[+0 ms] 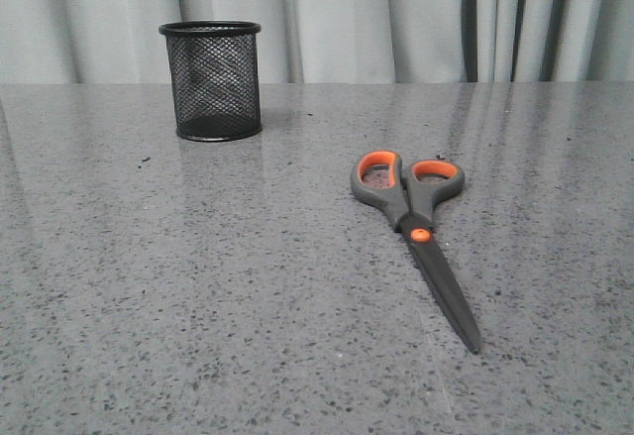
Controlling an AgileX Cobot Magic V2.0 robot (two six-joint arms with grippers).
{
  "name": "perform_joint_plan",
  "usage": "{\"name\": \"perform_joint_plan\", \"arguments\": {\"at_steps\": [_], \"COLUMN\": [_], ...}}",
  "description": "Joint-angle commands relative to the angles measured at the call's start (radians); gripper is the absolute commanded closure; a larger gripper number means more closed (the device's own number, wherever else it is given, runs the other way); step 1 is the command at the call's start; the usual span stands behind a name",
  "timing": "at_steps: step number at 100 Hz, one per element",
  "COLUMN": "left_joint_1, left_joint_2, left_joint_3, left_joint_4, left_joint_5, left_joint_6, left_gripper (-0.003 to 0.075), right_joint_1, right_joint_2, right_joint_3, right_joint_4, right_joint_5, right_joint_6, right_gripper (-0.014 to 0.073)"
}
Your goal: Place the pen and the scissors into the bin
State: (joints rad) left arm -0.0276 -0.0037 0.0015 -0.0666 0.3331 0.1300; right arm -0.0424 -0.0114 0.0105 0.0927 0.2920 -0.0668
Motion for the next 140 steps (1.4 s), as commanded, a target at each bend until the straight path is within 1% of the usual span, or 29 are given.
{"name": "perform_joint_plan", "arguments": {"at_steps": [1, 63, 70, 75, 86, 91, 94, 96, 98, 101, 103, 107, 116, 123, 130, 135, 140], "left_joint_1": [0.002, 0.002, 0.002, 0.002, 0.002, 0.002, 0.002, 0.002, 0.002, 0.002, 0.002, 0.002, 0.002, 0.002, 0.0, 0.0, -0.001], "left_joint_2": [-0.032, -0.032, -0.032, -0.032, -0.032, -0.032, -0.032, -0.032, -0.032, -0.032, -0.032, -0.032, -0.032, -0.032, -0.032, -0.032, -0.03], "left_joint_3": [0.043, 0.043, 0.043, 0.043, 0.043, 0.043, 0.043, 0.043, 0.043, 0.043, 0.043, 0.043, 0.041, 0.041, 0.041, 0.031, 0.009], "left_joint_4": [-0.006, -0.006, -0.006, -0.001, -0.001, -0.022, -0.066, -0.124, -0.227, -0.314, -0.401, -0.572, -0.809, -0.967, -1.074, -1.145, -1.157], "left_joint_5": [-0.05, -0.05, -0.05, -0.052, -0.066, -0.114, -0.157, -0.192, -0.227, -0.27, -0.3, -0.353, -0.41, -0.415, -0.415, -0.393, -0.351], "left_joint_6": [-0.011, -0.011, -0.011, -0.011, -0.011, -0.011, -0.013, -0.013, -0.013, -0.013, -0.013, -0.013, -0.013, -0.013, -0.013, -0.013, -0.008], "left_gripper": [0.0739, 0.0739, 0.0739, 0.0739, 0.0739, 0.0739, 0.0739, 0.0739, 0.0739, 0.0739, 0.0739, 0.0739, 0.0739, 0.0739, 0.0739, 0.0738, 0.0722], "right_joint_1": [-0.005, -0.005, -0.005, -0.005, -0.005, -0.005, -0.003, -0.003, -0.003, -0.003, -0.003, -0.003, -0.003, -0.003, -0.003, -0.003, -0.002], "right_joint_2": [-0.018, -0.018, -0.018, -0.018, -0.018, -0.018, -0.018, -0.018, -0.018, -0.018, -0.018, -0.018, -0.018, -0.018, -0.018, -0.016, -0.008], "right_joint_3": [0.015, 0.015, 0.015, 0.015, 0.015, 0.015, 0.013, 0.013, 0.013, 0.013, 0.013, 0.013, 0.013, 0.011, 0.001, -0.022, -0.057], "right_joint_4": [0.001, 0.001, 0.001, 0.01, 0.086, 0.125, 0.155, 0.178, 0.206, 0.225, 0.241, 0.251, 0.253, 0.267, 0.277, 0.277, 0.277], "right_joint_5": [-0.083, -0.1, -0.167, -0.271, -0.467, -0.528, -0.541, -0.534, -0.517, -0.497, -0.481, -0.448, -0.421, -0.451, -0.472, -0.437, -0.371], "right_joint_6": [-0.011, -0.011, -0.011, -0.009, 0.019, 0.044, 0.061, 0.067, 0.079, 0.08, 0.08, 0.08, 0.08, 0.113, 0.182, 0.185, 0.185], "right_gripper": [0.0662, 0.0662, 0.0662, 0.0662, 0.0662, 0.0662, 0.0662, 0.0662, 0.0662, 0.0662, 0.0662, 0.0662, 0.0662, 0.0662, 0.0662, 0.0662, 0.0652]}}
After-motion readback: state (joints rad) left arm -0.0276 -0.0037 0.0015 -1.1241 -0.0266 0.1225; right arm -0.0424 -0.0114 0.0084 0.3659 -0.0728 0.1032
